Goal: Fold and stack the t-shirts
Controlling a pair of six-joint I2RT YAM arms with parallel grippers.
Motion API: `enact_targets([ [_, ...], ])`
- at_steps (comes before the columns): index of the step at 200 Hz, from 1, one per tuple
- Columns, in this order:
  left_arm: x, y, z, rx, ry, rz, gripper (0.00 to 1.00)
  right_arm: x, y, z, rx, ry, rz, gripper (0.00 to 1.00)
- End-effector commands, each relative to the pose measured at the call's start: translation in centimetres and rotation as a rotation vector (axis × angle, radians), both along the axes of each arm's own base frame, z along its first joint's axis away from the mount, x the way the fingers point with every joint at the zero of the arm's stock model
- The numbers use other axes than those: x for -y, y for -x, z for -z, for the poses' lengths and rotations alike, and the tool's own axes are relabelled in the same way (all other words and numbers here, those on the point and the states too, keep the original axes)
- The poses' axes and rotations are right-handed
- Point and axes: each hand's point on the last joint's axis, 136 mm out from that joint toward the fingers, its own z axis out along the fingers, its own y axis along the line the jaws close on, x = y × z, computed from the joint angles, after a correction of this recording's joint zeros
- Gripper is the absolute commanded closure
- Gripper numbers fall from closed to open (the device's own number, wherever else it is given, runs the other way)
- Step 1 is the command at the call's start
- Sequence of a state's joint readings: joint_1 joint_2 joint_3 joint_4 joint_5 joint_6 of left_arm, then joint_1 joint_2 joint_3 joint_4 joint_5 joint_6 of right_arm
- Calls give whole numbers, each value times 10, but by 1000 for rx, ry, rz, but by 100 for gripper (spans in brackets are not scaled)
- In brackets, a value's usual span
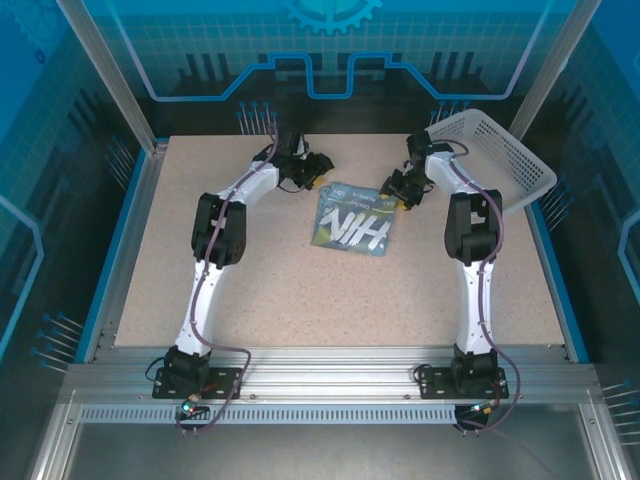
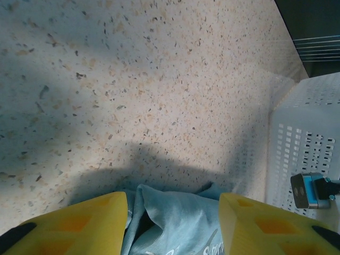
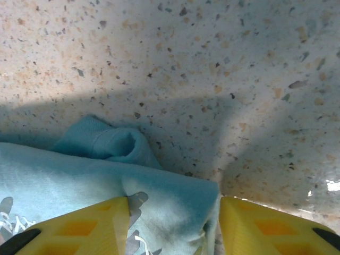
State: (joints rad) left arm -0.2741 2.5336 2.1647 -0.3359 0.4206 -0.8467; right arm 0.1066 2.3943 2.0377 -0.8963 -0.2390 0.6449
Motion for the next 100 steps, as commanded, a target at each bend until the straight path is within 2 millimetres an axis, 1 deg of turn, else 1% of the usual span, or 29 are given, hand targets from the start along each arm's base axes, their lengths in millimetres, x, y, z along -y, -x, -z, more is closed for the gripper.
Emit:
enact_targets([
  [1, 16, 1, -2, 41, 9, 66, 52, 6, -7, -1, 14, 0, -7, 52],
  [16, 22, 5, -2, 45, 7, 87, 53, 5, -7, 0, 13, -2, -7, 52],
  [33, 25, 9, 6, 27, -10, 104, 54, 5, -7, 1, 11, -3, -3, 52],
  [68, 23, 16, 18, -4, -43, 127, 58, 4, -9, -1, 21, -4, -2, 52],
  [85, 26, 16, 18, -2, -38, 136, 62, 3, -10, 1, 23, -8, -5, 56],
  [100, 26, 17, 20, -10, -39, 138, 68, 3, -11, 2, 24, -9, -7, 60],
])
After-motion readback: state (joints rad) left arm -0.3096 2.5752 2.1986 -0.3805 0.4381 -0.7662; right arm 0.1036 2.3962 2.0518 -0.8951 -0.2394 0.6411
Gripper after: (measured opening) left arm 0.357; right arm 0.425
